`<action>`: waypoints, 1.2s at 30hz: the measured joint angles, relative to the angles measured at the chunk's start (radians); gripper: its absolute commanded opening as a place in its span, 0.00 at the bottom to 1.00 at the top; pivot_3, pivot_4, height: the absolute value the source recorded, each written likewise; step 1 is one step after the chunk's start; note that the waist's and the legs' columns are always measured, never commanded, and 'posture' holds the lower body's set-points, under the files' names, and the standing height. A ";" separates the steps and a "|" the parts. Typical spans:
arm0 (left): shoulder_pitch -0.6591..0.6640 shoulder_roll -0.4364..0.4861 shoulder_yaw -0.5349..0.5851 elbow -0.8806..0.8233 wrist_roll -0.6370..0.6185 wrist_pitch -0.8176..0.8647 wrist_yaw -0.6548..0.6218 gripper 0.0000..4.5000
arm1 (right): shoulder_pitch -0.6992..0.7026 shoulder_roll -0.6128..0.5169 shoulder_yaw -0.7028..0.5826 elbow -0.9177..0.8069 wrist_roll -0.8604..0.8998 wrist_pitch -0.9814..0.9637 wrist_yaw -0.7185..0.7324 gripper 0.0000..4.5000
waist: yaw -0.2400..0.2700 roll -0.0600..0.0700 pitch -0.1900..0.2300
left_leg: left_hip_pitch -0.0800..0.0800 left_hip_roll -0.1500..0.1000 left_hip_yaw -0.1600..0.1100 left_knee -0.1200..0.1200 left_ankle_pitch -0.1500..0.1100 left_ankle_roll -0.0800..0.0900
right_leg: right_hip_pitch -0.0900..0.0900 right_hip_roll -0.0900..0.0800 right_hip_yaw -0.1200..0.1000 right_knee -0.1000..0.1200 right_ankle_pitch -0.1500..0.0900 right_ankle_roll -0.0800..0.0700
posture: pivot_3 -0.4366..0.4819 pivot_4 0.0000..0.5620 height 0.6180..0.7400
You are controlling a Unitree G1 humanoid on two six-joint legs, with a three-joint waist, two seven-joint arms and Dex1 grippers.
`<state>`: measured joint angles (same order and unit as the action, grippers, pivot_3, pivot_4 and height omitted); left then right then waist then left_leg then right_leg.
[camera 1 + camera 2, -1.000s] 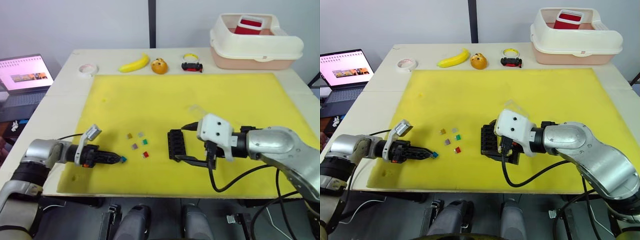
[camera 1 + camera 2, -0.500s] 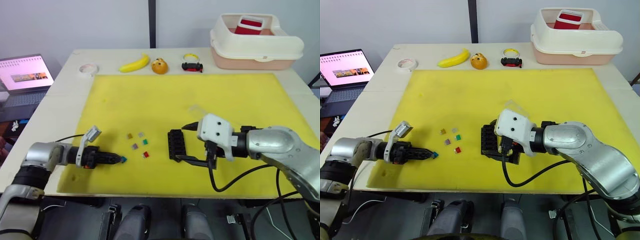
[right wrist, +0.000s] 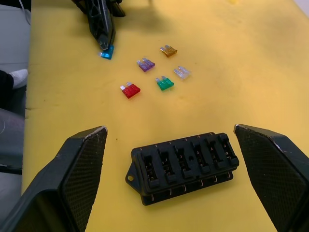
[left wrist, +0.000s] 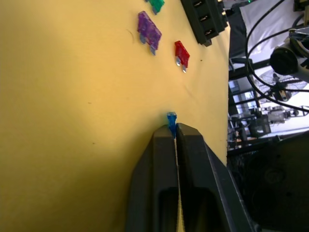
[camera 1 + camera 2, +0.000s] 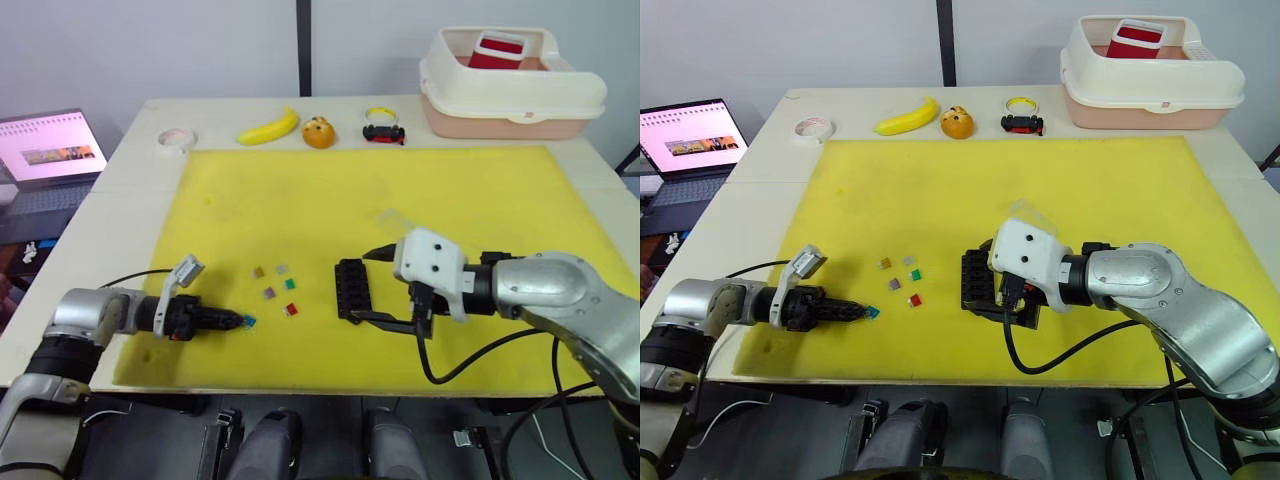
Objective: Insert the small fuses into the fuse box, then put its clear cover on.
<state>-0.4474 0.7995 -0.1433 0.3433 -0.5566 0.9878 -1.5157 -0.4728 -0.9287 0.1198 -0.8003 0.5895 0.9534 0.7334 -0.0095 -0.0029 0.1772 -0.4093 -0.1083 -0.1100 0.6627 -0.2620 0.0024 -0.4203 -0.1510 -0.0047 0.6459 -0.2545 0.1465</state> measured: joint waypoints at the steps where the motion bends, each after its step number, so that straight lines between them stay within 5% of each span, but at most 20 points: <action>1: 0.000 0.000 0.000 -0.001 0.000 0.000 0.000 0.00 | 0.000 0.000 0.002 0.000 0.000 0.000 0.000 1.00 | 0.000 0.000 0.000 | 0.000 0.000 0.000 0.000 0.000 0.000 | 0.000 0.000 0.000 0.000 0.000 0.000 | 0.48 0.27 1.00; 17: 0.017 0.028 0.103 -0.180 -0.071 0.007 0.030 0.00 | -0.002 0.021 -0.008 0.000 0.030 0.017 -0.002 1.00 | 0.000 -0.002 0.001 | 0.000 0.000 -0.001 0.000 0.000 0.000 | 0.000 0.000 0.000 -0.001 0.000 0.000 | 0.48 0.27 1.00; 24: -0.137 0.011 0.208 -0.386 -0.137 -0.089 0.077 0.00 | -0.099 0.123 -0.116 0.052 0.232 0.128 -0.030 1.00 | 0.000 -0.003 0.002 | 0.000 0.000 -0.001 0.000 0.000 0.000 | 0.000 0.000 0.000 -0.002 0.000 0.000 | 0.48 0.27 1.00; 35: -0.219 -0.066 0.162 -0.462 -0.182 -0.120 0.106 0.00 | -0.260 0.253 -0.205 0.215 0.589 0.300 -0.187 1.00 | -0.002 -0.003 0.002 | 0.000 0.000 -0.001 -0.001 0.000 -0.001 | 0.000 0.000 0.000 -0.001 0.000 0.000 | 0.48 0.27 1.00; 36: -0.222 -0.067 0.158 -0.462 -0.182 -0.124 0.105 0.00 | -0.264 0.255 -0.203 0.222 0.607 0.309 -0.198 0.94 | -0.001 -0.003 0.002 | 0.000 0.000 -0.001 -0.001 0.000 -0.001 | 0.000 0.000 0.000 -0.001 0.000 0.000 | 0.48 0.27 1.00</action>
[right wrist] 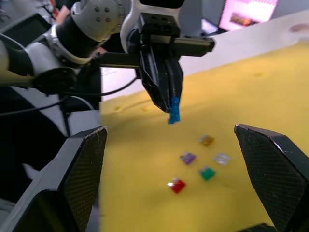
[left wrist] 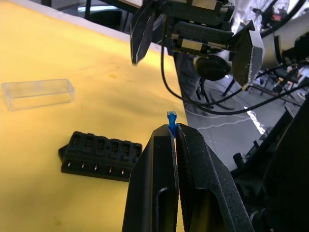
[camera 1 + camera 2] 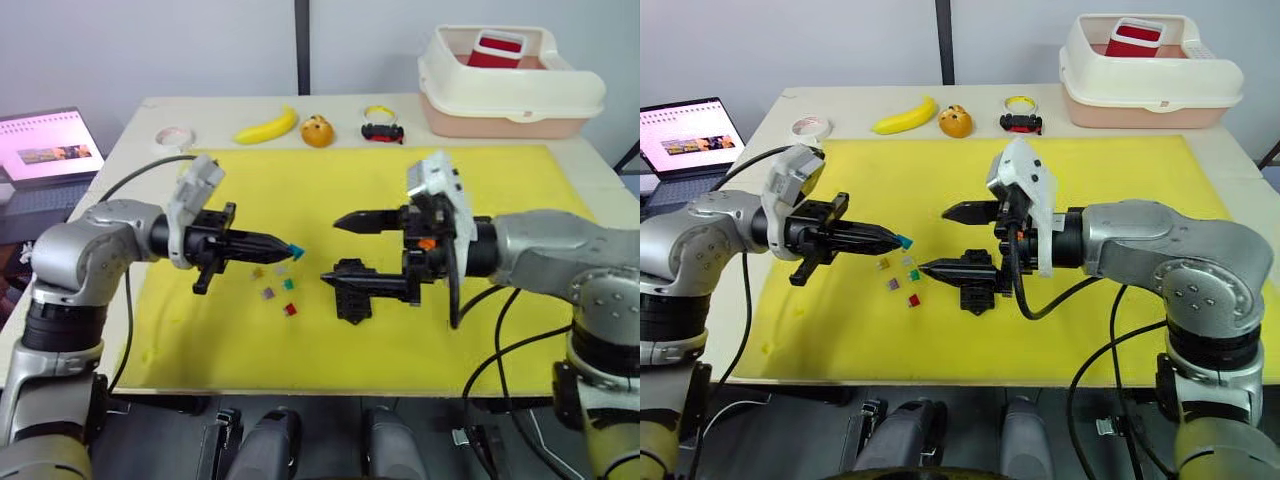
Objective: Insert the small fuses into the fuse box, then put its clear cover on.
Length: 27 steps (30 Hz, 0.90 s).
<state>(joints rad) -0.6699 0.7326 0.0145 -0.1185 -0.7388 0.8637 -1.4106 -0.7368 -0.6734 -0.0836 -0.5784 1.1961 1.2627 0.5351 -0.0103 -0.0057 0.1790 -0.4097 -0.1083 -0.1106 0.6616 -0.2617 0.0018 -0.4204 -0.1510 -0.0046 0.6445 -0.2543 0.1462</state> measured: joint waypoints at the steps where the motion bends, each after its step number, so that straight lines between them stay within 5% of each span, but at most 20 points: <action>1: -0.005 -0.004 -0.001 0.000 0.000 -0.005 0.000 0.00 | -0.005 0.003 0.001 0.008 0.019 0.007 -0.012 0.87 | 0.000 0.000 0.000 | 0.000 0.000 0.000 0.000 0.000 0.000 | 0.000 0.000 0.000 0.000 0.000 0.000 | 0.48 0.27 1.00; 4: -0.027 -0.021 -0.010 0.001 0.000 -0.019 0.001 0.00 | -0.025 0.018 0.007 0.034 0.061 0.019 -0.050 0.61 | -0.001 0.000 0.000 | 0.000 0.000 0.000 0.000 0.000 0.000 | 0.000 0.000 0.000 0.000 0.000 0.000 | 0.48 0.27 1.00; 19: -0.043 -0.047 -0.032 0.001 -0.007 -0.027 0.018 0.00 | -0.051 0.044 0.072 0.093 0.176 0.040 -0.209 0.61 | -0.002 0.000 0.000 | 0.000 0.000 0.000 0.000 0.000 0.000 | 0.000 0.000 0.000 0.000 0.000 0.000 | 0.48 0.27 1.00; 22: -0.043 -0.047 -0.032 0.001 -0.008 -0.027 0.018 0.00 | -0.051 0.043 0.075 0.093 0.185 0.039 -0.218 0.43 | -0.003 0.000 0.000 | 0.000 0.000 0.000 0.000 0.000 0.000 | 0.000 0.001 0.000 0.000 0.000 0.000 | 0.48 0.27 1.00; 26: -0.043 -0.044 -0.030 0.005 -0.013 -0.030 0.012 0.00 | -0.050 0.027 0.078 0.100 0.185 0.041 -0.231 0.01 | -0.003 0.000 0.000 | 0.000 0.000 0.000 0.000 0.000 0.000 | 0.000 0.001 0.000 0.000 0.000 0.000 | 0.48 0.27 1.00; 27: -0.043 -0.042 -0.031 0.005 -0.013 -0.031 0.012 0.00 | -0.051 0.025 0.077 0.103 0.186 0.040 -0.232 0.01 | -0.003 0.000 0.000 | 0.000 0.000 0.000 0.000 0.000 0.000 | 0.000 0.001 0.000 0.000 0.000 0.000 | 0.48 0.27 1.00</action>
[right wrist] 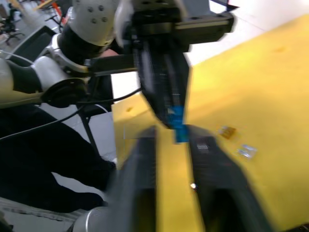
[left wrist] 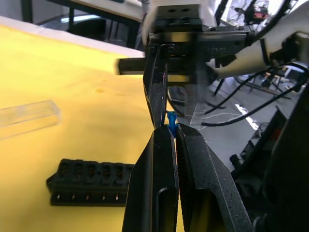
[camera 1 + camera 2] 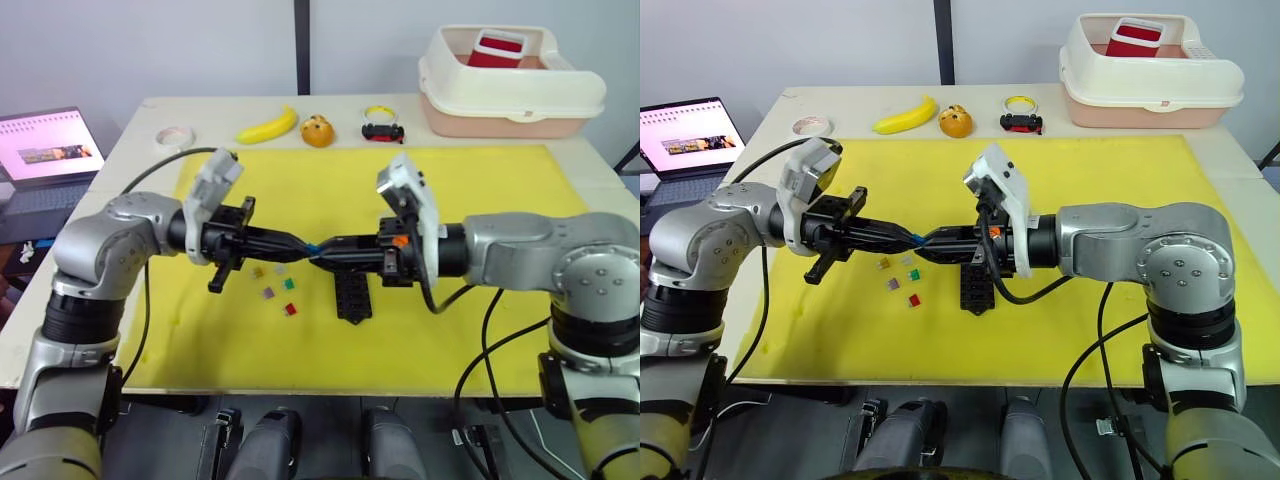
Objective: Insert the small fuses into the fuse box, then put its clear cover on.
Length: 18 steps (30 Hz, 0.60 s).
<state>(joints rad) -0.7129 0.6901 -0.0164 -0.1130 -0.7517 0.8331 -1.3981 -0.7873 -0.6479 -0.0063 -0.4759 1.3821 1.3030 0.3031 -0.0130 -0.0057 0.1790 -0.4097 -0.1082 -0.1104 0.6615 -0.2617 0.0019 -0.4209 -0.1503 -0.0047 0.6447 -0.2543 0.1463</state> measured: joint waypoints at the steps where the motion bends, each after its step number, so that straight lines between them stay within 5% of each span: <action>1: 0.000 0.000 0.000 0.000 0.000 -0.003 0.000 0.00 | 0.000 0.000 0.000 0.000 0.001 0.000 0.000 0.01 | 0.000 0.000 0.000 | 0.000 0.000 0.000 0.000 0.000 0.000 | 0.000 0.000 0.000 0.000 0.000 0.000 | 0.48 0.27 1.00; 12: -0.001 0.009 -0.015 0.002 0.009 -0.030 -0.008 0.00 | -0.006 -0.011 0.011 0.000 0.004 -0.001 0.002 0.01 | 0.000 0.000 0.000 | 0.000 0.000 0.000 0.000 0.000 0.000 | 0.000 0.000 0.000 0.000 0.000 0.000 | 0.48 0.27 1.00; 15: -0.008 0.023 -0.048 0.002 0.032 -0.027 0.004 0.20 | -0.018 -0.038 0.033 -0.007 -0.024 -0.002 0.025 0.00 | 0.000 0.000 0.000 | 0.000 0.000 0.000 0.000 0.000 0.000 | 0.000 0.000 0.000 0.000 0.000 0.000 | 0.48 0.27 1.00; 18: -0.008 0.040 -0.072 0.010 0.057 -0.025 0.013 0.53 | -0.023 -0.082 0.046 -0.034 -0.071 -0.006 0.078 0.00 | 0.000 0.000 0.000 | 0.000 0.000 0.000 0.000 0.000 0.000 | 0.000 0.000 0.000 0.000 0.000 0.000 | 0.48 0.27 1.00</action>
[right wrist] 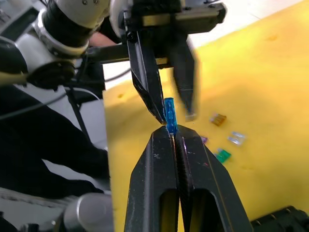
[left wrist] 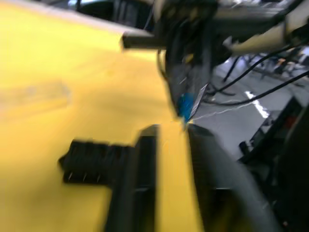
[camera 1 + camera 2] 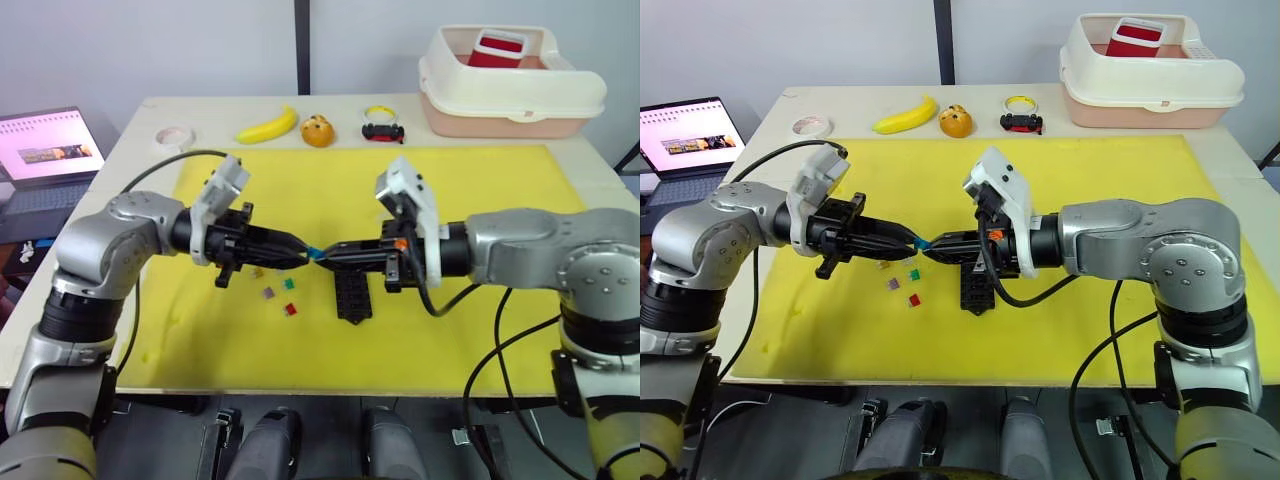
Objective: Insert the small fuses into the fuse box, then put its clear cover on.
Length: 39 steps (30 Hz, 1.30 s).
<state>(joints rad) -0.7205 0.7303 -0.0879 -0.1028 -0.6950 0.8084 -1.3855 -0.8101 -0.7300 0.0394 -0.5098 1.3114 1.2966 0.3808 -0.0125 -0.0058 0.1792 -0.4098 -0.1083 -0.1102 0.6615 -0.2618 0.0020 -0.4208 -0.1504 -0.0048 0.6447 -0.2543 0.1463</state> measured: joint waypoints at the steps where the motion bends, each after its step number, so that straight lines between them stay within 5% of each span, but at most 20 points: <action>1: 0.000 0.005 -0.006 0.000 0.008 -0.003 0.000 0.65 | 0.000 -0.015 0.007 -0.003 -0.020 -0.003 0.020 0.00 | 0.000 0.000 0.000 | 0.000 0.000 0.000 0.000 0.000 0.000 | 0.000 0.000 0.000 0.000 0.000 0.000 | 0.48 0.27 1.00; 4: 0.016 0.037 -0.032 -0.012 0.049 -0.041 -0.012 0.99 | 0.018 -0.101 0.068 -0.038 -0.138 -0.056 0.116 0.00 | 0.000 0.000 0.000 | 0.000 0.000 0.000 0.000 0.000 0.000 | 0.000 0.000 0.000 0.000 0.000 0.000 | 0.48 0.27 1.00; 7: 0.066 0.068 -0.061 -0.021 0.101 -0.097 -0.028 0.99 | 0.093 -0.253 0.195 -0.068 -0.377 -0.201 0.259 0.00 | 0.000 0.000 0.000 | 0.000 0.000 0.001 0.000 0.000 0.001 | 0.000 0.000 0.000 -0.001 0.000 0.000 | 0.48 0.27 1.00; 13: 0.100 0.052 -0.121 -0.065 0.165 -0.151 -0.008 0.99 | 0.134 -0.277 0.302 -0.024 -0.630 -0.406 0.439 0.00 | -0.001 0.000 0.000 | 0.000 0.000 0.001 0.000 0.000 0.000 | 0.000 0.000 0.000 -0.001 0.000 0.000 | 0.48 0.27 1.00; 39: 0.199 0.004 -0.193 -0.136 0.292 -0.254 0.067 0.99 | 0.217 -0.223 0.316 -0.010 -0.874 -0.487 0.628 0.00 | 0.003 0.000 0.000 | 0.000 0.000 0.001 0.000 0.000 0.000 | 0.001 0.000 0.000 -0.002 0.000 0.000 | 0.48 0.27 1.00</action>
<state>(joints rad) -0.5219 0.7339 -0.2806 -0.2385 -0.4031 0.5542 -1.3183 -0.5930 -0.9532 0.3557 -0.5194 0.4372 0.8094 1.0087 -0.0097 -0.0063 0.1795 -0.4099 -0.1081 -0.1094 0.6614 -0.2620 0.0024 -0.4202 -0.1505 -0.0046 0.6428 -0.2545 0.1466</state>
